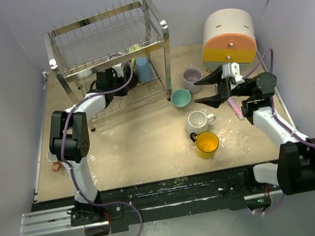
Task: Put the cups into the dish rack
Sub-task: Turn the cup upside down in the dish rack.
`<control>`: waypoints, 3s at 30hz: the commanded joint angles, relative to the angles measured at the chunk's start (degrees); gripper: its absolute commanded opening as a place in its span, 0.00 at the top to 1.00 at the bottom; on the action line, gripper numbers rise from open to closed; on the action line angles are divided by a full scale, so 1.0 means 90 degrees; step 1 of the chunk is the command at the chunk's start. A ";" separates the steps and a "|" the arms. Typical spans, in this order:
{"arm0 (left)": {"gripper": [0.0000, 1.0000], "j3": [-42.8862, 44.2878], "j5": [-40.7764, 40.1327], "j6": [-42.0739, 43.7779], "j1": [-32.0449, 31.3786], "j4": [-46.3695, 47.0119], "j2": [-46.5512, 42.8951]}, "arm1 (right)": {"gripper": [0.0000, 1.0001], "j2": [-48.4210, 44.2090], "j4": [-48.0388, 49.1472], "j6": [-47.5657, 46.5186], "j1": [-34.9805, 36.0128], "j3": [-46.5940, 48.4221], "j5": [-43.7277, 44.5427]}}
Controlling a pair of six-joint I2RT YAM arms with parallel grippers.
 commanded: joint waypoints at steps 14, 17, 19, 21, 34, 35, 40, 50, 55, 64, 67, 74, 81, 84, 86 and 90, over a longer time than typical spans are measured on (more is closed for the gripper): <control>0.52 0.0786 -0.1226 0.0568 -0.0097 0.0333 -0.0302 | 0.37 -0.0091 -0.0002 -0.0178 0.0015 0.0312 -0.0116; 0.49 0.0660 -0.1192 0.0354 -0.0103 0.0339 -0.0472 | 0.37 -0.0099 -0.0021 -0.0180 0.0014 0.0313 -0.0116; 0.47 0.0533 -0.1158 0.0135 -0.0095 0.0358 -0.0599 | 0.37 -0.0102 -0.0029 -0.0183 0.0018 0.0318 -0.0116; 0.45 0.0359 -0.1113 -0.0033 -0.0097 0.0446 -0.0718 | 0.37 -0.0111 -0.0033 -0.0181 0.0018 0.0322 -0.0122; 0.64 -0.0223 -0.1306 -0.0425 -0.0078 0.0545 -0.0997 | 0.37 -0.0160 -0.0073 -0.0199 0.0012 0.0342 -0.0146; 0.64 -0.0209 -0.1357 -0.0413 -0.0082 0.0524 -0.0969 | 0.36 -0.0160 -0.0080 -0.0193 0.0012 0.0342 -0.0146; 0.64 -0.0125 -0.1462 -0.0282 -0.0072 0.0509 -0.0839 | 0.36 -0.0160 -0.0092 -0.0205 0.0015 0.0349 -0.0155; 0.73 0.0090 -0.0865 0.0549 -0.0054 0.1153 -0.0426 | 0.36 -0.0170 -0.0112 -0.0219 0.0009 0.0352 -0.0158; 0.73 0.0219 -0.0546 0.0783 -0.0053 0.1248 -0.0260 | 0.36 -0.0170 -0.0136 -0.0222 0.0009 0.0361 -0.0172; 0.53 0.0252 -0.0623 0.0844 -0.0046 0.1156 -0.0345 | 0.36 -0.0170 -0.0179 -0.0258 0.0010 0.0372 -0.0185; 0.52 0.0122 -0.0648 0.0840 -0.0052 0.1170 -0.0498 | 0.36 -0.0175 -0.0190 -0.0261 0.0014 0.0377 -0.0194; 0.51 -0.0226 -0.0738 0.0525 -0.0048 0.1060 -0.0924 | 0.36 -0.0199 -0.0210 -0.0271 0.0015 0.0381 -0.0194; 0.51 -0.0494 -0.0774 0.0160 -0.0054 0.0801 -0.1285 | 0.36 -0.0219 -0.0229 -0.0275 0.0013 0.0381 -0.0203; 0.51 -0.0519 -0.0727 0.0016 -0.0054 0.0590 -0.1354 | 0.36 -0.0228 -0.0239 -0.0280 0.0011 0.0389 -0.0212; 0.53 -0.0608 -0.0731 -0.0091 -0.0051 0.0500 -0.1410 | 0.36 -0.0238 -0.0239 -0.0283 0.0019 0.0391 -0.0214; 0.68 -0.0816 -0.0771 -0.0205 -0.0048 0.0458 -0.1524 | 0.36 -0.0239 -0.0249 -0.0283 0.0010 0.0391 -0.0214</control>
